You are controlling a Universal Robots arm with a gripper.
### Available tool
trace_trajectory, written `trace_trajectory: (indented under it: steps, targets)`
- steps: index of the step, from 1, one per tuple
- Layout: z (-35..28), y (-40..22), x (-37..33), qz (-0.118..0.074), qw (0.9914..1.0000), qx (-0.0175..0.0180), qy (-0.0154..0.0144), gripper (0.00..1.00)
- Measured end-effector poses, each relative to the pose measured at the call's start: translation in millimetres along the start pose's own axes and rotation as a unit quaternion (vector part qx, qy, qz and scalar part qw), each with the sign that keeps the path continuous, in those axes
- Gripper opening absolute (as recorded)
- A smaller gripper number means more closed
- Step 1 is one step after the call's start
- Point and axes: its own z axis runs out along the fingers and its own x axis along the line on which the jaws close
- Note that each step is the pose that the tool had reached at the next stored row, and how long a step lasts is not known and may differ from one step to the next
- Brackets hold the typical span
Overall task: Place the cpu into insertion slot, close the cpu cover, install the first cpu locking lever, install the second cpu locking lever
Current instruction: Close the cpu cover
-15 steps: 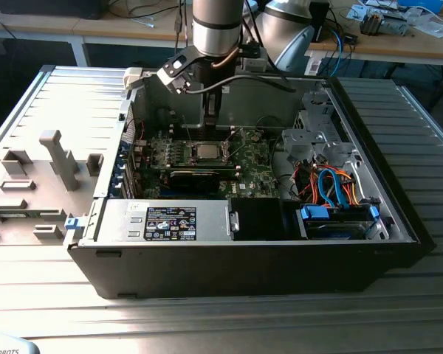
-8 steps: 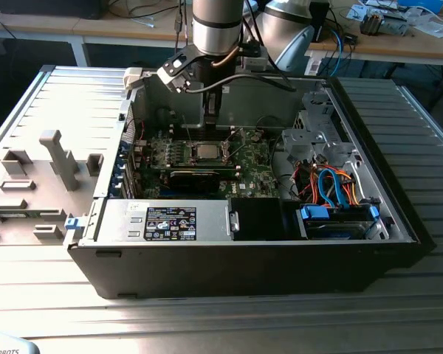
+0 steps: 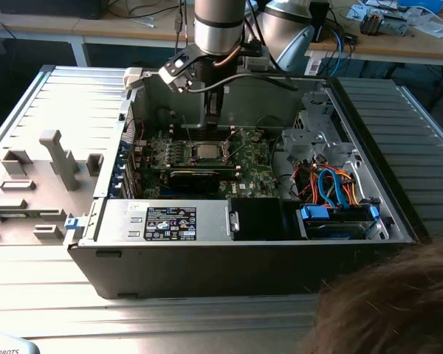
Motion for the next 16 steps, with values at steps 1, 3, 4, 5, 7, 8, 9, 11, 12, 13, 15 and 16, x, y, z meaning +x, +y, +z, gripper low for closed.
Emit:
trace_trajectory:
  steps: [1, 3, 4, 5, 7, 8, 9, 11, 12, 13, 15, 16]
  targets:
    - [-0.2, 0.1, 0.0, 0.000, 1.00000, 0.0000, 0.0000, 0.11]
    - [-0.8, 0.4, 0.0, 0.000, 1.00000, 0.0000, -0.0001, 0.11]
    - [-1.4, 0.6, 0.0, 0.000, 1.00000, 0.0001, -0.0001, 0.11]
    - [-2.1, 0.7, 0.1, 0.000, 1.00000, 0.0000, -0.0001, 0.11]
    - [-3.2, 0.8, 0.1, 0.000, 1.00000, 0.0000, -0.0001, 0.11]
    - [-4.3, 0.8, 0.1, 0.000, 1.00000, 0.0000, -0.0001, 0.11]
    - [-5.2, 0.8, 0.1, 0.000, 1.00000, 0.0000, -0.0001, 0.11]
    - [-9.2, 0.8, 0.2, -0.001, 1.00000, 0.0000, -0.0001, 0.11]
    - [-10.3, 0.8, 0.2, -0.001, 1.00000, 0.0000, -0.0001, 0.11]
    - [-11.5, 0.8, 0.3, -0.002, 1.00000, 0.0000, -0.0001, 0.11]
    - [-15.7, 0.8, 0.3, -0.002, 1.00000, 0.0001, -0.0001, 0.11]
    - [-16.9, 0.8, 0.3, -0.002, 1.00000, 0.0001, -0.0001, 0.11]
